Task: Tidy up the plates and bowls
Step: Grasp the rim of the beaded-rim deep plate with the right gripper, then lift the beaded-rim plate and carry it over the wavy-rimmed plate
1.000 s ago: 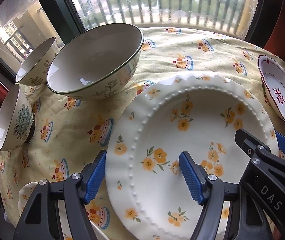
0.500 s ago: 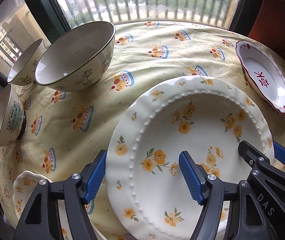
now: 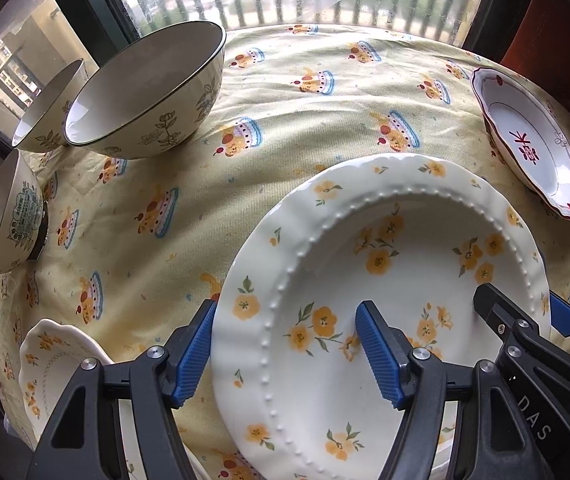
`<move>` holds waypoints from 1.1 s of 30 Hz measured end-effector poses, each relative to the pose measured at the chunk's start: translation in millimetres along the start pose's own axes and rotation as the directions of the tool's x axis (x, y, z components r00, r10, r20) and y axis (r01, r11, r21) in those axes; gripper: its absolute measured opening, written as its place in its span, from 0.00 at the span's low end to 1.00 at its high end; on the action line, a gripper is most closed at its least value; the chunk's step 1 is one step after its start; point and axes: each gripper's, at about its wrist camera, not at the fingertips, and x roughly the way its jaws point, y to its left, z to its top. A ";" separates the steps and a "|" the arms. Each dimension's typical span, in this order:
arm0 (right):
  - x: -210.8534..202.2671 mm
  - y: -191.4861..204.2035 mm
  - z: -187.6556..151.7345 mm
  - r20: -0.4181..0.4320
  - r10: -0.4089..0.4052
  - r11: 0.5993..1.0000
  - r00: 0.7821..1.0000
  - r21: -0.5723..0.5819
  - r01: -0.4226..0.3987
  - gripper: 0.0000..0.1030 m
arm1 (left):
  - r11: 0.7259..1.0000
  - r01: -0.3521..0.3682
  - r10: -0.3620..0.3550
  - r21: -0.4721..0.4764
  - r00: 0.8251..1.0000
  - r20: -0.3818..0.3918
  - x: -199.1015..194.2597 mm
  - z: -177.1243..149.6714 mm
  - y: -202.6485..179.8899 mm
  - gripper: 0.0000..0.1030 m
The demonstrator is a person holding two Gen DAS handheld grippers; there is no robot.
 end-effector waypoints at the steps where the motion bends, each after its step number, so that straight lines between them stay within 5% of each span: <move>1: 0.3 0.1 1.0 0.001 0.002 1.000 1.000 -0.003 -0.002 0.60 | 1.000 -0.002 0.002 -0.004 1.000 0.000 -1.5 -0.2 2.6 0.69; 11: 1.8 2.0 10.9 -0.025 -0.005 0.999 1.000 -0.033 0.004 0.60 | 0.999 -0.036 0.036 0.040 0.999 0.005 -4.8 2.4 -3.7 0.65; 33: -48.0 -15.8 -16.1 0.000 -0.069 0.998 0.998 0.013 0.069 0.61 | 0.995 0.065 -0.064 0.081 0.998 -0.018 -41.7 -33.8 -11.8 0.65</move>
